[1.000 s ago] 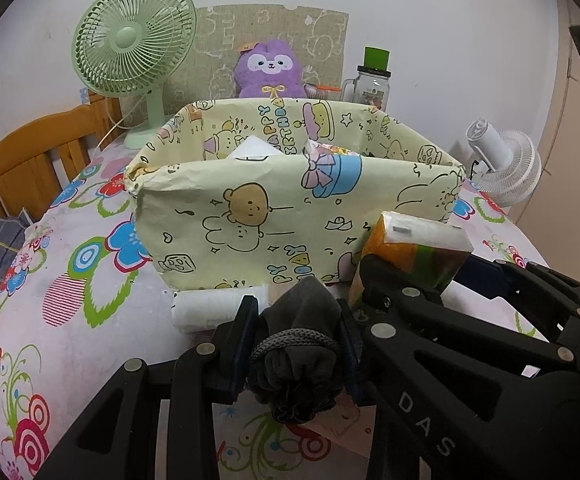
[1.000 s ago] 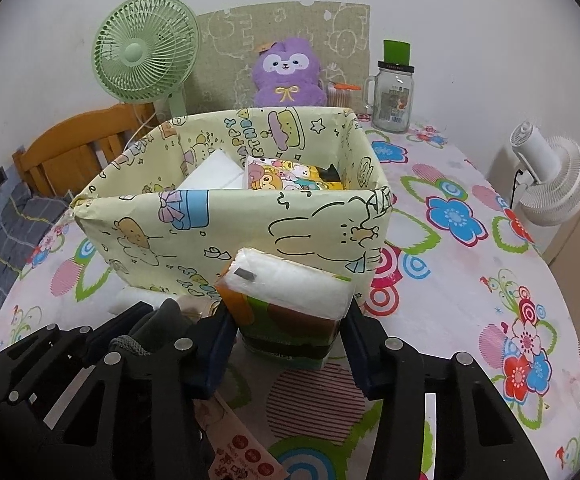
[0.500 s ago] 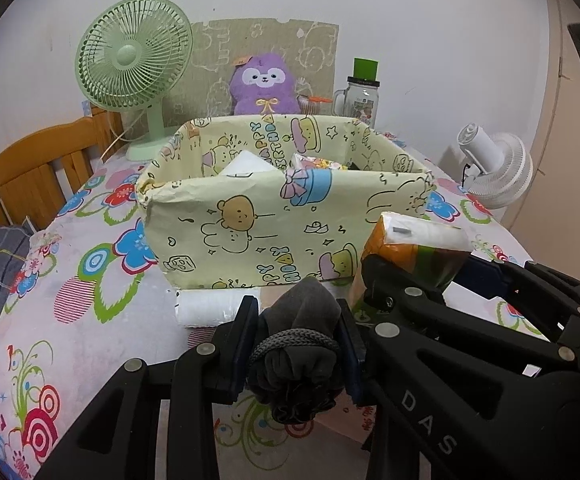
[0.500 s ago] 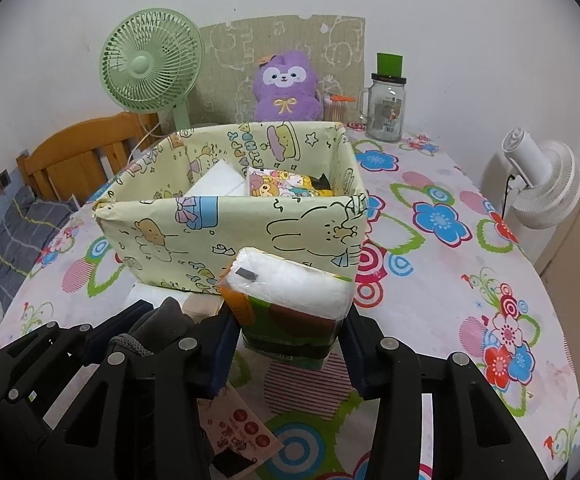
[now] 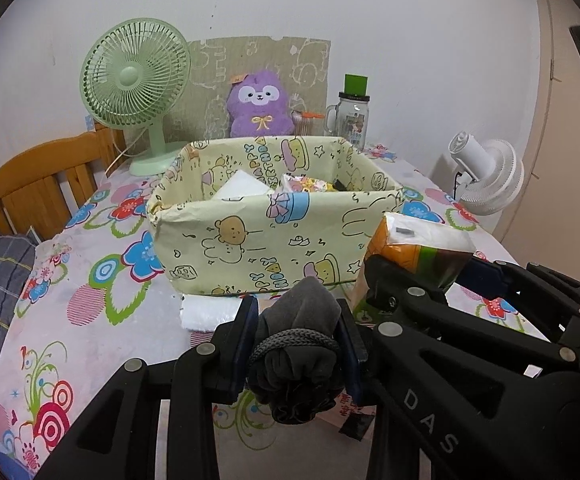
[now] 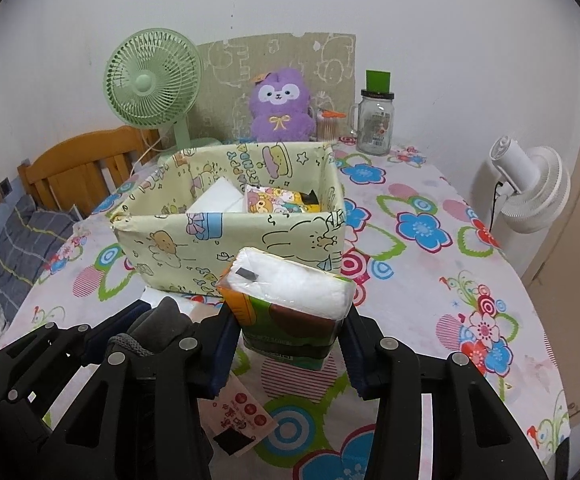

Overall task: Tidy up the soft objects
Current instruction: 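Lift and carry both items toward the basket with both tools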

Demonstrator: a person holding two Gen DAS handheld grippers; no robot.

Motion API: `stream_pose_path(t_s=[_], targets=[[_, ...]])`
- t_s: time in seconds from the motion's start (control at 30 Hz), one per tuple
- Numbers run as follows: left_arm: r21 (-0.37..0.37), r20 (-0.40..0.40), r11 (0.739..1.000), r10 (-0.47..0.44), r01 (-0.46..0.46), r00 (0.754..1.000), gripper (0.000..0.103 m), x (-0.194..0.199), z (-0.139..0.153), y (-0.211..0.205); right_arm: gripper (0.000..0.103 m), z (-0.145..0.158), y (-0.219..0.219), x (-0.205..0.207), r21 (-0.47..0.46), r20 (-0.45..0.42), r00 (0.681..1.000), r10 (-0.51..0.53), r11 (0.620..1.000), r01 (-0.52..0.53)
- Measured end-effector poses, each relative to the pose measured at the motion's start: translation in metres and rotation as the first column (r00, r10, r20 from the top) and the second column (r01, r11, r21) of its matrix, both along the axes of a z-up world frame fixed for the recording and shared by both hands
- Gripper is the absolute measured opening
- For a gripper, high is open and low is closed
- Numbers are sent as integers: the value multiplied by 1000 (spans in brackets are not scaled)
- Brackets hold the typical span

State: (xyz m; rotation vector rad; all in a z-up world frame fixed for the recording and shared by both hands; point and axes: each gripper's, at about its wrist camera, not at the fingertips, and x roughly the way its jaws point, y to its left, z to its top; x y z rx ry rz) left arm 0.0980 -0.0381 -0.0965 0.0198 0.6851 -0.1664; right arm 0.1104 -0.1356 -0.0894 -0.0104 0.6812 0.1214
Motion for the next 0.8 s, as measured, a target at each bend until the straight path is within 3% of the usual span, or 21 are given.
stream_pose_path(t_s=[0.8], targets=[[2, 66, 1000, -9, 9, 998, 38, -19, 35, -3, 49, 36, -2, -18, 0, 65, 998, 10, 1000, -10]])
